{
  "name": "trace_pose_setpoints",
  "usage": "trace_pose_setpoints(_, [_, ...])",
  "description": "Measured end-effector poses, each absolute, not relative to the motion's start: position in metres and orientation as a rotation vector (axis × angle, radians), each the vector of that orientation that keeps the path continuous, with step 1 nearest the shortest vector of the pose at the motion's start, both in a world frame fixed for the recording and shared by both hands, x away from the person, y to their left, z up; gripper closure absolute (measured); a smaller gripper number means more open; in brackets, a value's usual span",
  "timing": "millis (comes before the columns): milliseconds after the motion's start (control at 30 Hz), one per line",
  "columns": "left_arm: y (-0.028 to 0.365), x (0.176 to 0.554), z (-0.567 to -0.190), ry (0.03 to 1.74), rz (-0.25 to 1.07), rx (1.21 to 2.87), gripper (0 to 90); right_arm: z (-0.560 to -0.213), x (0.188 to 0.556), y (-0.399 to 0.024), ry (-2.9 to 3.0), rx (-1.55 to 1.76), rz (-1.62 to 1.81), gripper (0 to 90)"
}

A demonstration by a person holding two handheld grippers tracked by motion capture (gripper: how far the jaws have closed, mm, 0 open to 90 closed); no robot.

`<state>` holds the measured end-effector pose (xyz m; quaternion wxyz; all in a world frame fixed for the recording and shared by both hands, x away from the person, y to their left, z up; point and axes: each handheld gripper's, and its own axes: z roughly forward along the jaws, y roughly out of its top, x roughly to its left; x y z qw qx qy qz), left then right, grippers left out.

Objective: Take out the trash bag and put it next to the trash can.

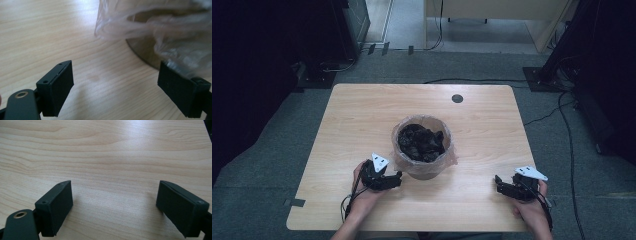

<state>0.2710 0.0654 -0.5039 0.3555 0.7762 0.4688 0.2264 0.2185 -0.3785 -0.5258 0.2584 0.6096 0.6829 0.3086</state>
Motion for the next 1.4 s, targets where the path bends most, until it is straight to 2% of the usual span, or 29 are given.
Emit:
trace_pose_setpoints(67, [0.063, 0.272, -0.502, 1.207, 0.602, 2.001, 15.5, -0.526, 0.219, -0.376, 1.839, 1.663, 0.833, 13.9])
trace_pose_setpoints(133, [0.062, 0.273, -0.501, 1.212, 0.639, 1.983, 26.9, -0.526, 0.219, -0.373, 1.828, 1.67, 0.828, 14.4])
trace_pose_setpoints(267, [0.058, 0.277, -0.5, 1.215, 0.651, 1.965, 28.6, -0.524, 0.22, -0.361, 1.845, 1.667, 0.825, 15.1])
trace_pose_setpoints(367, [0.056, 0.276, -0.497, 1.197, 0.669, 1.934, 41.8, -0.521, 0.221, -0.35, 1.869, 1.672, 0.914, 16.2])
trace_pose_setpoints(700, [0.053, 0.272, -0.487, 1.146, 0.67, 1.847, 73.0, -0.516, 0.242, -0.283, 1.924, 1.619, 1.078, 16.7])
trace_pose_setpoints(800, [0.052, 0.272, -0.487, 1.143, 0.68, 1.85, 78.4, -0.516, 0.248, -0.273, 1.914, 1.607, 1.087, 17.1])
trace_pose_setpoints(867, [0.054, 0.272, -0.487, 1.147, 0.661, 1.846, 81.7, -0.515, 0.254, -0.255, 1.897, 1.543, 1.049, 20.8])
trace_pose_setpoints(1000, [0.057, 0.272, -0.485, 1.151, 0.653, 1.838, 85.0, -0.512, 0.258, -0.241, 1.905, 1.493, 1.103, 23.4])
trace_pose_setpoints(1067, [0.058, 0.272, -0.484, 1.155, 0.65, 1.829, 85.8, -0.51, 0.261, -0.236, 1.884, 1.476, 1.134, 29.3])
trace_pose_setpoints(1100, [0.06, 0.272, -0.481, 1.155, 0.647, 1.823, 87.9, -0.508, 0.263, -0.234, 1.85, 1.475, 1.157, 40.5])
trace_pose_setpoints(1133, [0.06, 0.272, -0.481, 1.155, 0.647, 1.823, 89.0, -0.508, 0.263, -0.234, 1.85, 1.475, 1.157, 40.5])
trace_pose_setpoints(1167, [0.06, 0.272, -0.48, 1.156, 0.646, 1.817, 90.0, -0.506, 0.265, -0.233, 1.837, 1.461, 1.183, 51.7])
trace_pose_setpoints(1200, [0.061, 0.271, -0.478, 1.155, 0.646, 1.812, 90.0, -0.506, 0.265, -0.233, 1.837, 1.461, 1.183, 51.7])
trace_pose_setpoints(1333, [0.064, 0.27, -0.466, 1.149, 0.651, 1.776, 90.0, -0.5, 0.265, -0.233, 1.815, 1.399, 1.209, 71.5])
trace_pose_setpoints(1400, [0.065, 0.27, -0.463, 1.145, 0.655, 1.771, 90.0, -0.497, 0.264, -0.234, 1.806, 1.393, 1.224, 74.9])
